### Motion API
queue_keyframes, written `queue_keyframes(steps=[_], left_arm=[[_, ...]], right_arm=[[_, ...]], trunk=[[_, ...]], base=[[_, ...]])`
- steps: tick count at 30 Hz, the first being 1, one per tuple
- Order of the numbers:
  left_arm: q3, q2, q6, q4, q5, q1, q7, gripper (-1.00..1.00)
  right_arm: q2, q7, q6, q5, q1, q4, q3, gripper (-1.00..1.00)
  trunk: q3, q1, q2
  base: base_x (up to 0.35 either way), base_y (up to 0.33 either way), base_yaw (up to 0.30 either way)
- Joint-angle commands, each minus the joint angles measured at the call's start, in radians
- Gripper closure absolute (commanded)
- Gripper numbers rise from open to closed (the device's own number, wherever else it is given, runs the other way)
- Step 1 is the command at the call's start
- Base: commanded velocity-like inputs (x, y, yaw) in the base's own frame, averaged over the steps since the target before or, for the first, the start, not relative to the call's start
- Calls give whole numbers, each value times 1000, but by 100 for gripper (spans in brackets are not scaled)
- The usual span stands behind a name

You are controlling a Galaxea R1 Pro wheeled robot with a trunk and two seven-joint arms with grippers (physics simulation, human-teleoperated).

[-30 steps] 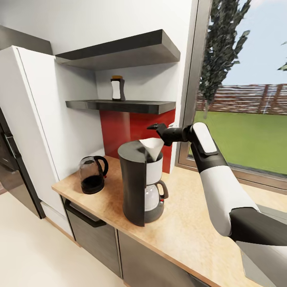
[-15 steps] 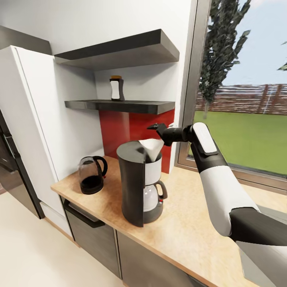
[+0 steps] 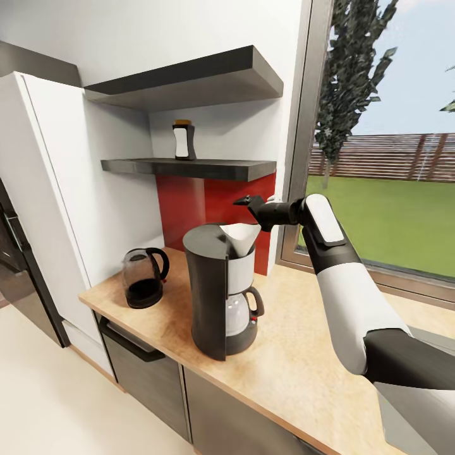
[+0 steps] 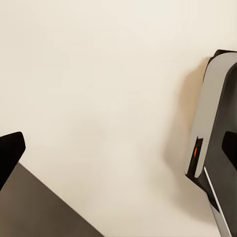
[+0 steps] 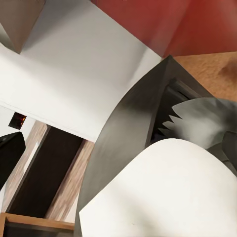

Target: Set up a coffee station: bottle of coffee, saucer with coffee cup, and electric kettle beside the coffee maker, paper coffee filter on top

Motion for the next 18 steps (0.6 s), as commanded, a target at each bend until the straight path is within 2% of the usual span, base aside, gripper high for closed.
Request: queue_keyframes(steps=[1,8,12,18], left_arm=[[1,0,-5,2,7,0,-1,-100],[2,0,-5,2,7,0,-2,-100],[2,0,-5,2,7,0,-2,-100],[1,0,-5,2,7,0,-2,-100]], right_arm=[[0,-10,0,-10,0,-1,0,-100],[0,-10,0,-10,0,7,0,-100],[0,-10,0,-10,0,13,0,-100],[0,-10,0,-10,0,12,0,-100]], trunk=[[0,0,0],[0,0,0],[0,0,0],[0,0,0]], base=[[0,0,0],[3,-1,0],[97,-130,0],[17,-24,0]])
